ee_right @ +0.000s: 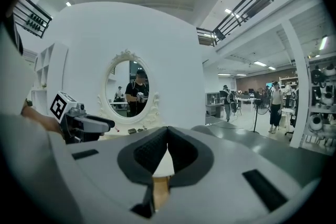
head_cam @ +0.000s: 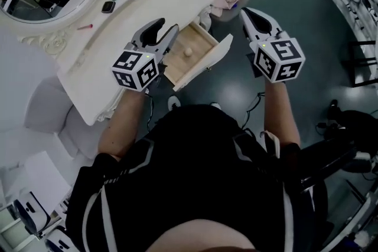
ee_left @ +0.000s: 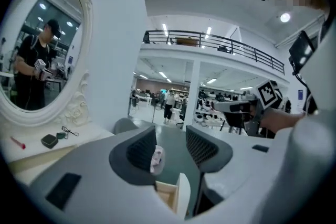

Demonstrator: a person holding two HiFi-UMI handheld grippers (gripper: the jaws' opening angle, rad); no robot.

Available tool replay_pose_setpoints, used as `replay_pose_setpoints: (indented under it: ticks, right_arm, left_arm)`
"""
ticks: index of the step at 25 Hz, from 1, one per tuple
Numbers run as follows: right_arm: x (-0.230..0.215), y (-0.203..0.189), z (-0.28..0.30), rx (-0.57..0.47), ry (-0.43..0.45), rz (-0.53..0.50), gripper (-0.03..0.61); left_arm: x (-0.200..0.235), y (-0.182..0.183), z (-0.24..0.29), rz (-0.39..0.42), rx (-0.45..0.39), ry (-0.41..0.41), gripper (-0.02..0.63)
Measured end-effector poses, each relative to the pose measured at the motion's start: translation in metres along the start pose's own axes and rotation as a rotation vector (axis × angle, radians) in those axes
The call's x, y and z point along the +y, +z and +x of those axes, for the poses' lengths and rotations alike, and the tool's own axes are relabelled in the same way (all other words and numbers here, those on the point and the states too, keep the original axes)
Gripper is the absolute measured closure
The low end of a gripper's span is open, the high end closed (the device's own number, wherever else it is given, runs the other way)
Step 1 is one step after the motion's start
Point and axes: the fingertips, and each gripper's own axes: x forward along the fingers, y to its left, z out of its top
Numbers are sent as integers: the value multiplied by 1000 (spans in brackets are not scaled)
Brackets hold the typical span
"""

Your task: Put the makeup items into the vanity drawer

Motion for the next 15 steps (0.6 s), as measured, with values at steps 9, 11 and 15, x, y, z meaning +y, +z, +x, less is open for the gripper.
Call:
replay_pose_setpoints:
  ticks: [9,11,15]
  right_arm:
    - [-1,24,6,-28,1,-12,574]
    - [1,25,7,-31,2,-10,574]
    - [4,25,12,-13,-3,-11,574]
  left_arm:
    - [14,50,-20,2,-89,60,506]
    - [11,56,-22,-19,-104,37,532]
    - [13,66,-28,-21,-139,38,580]
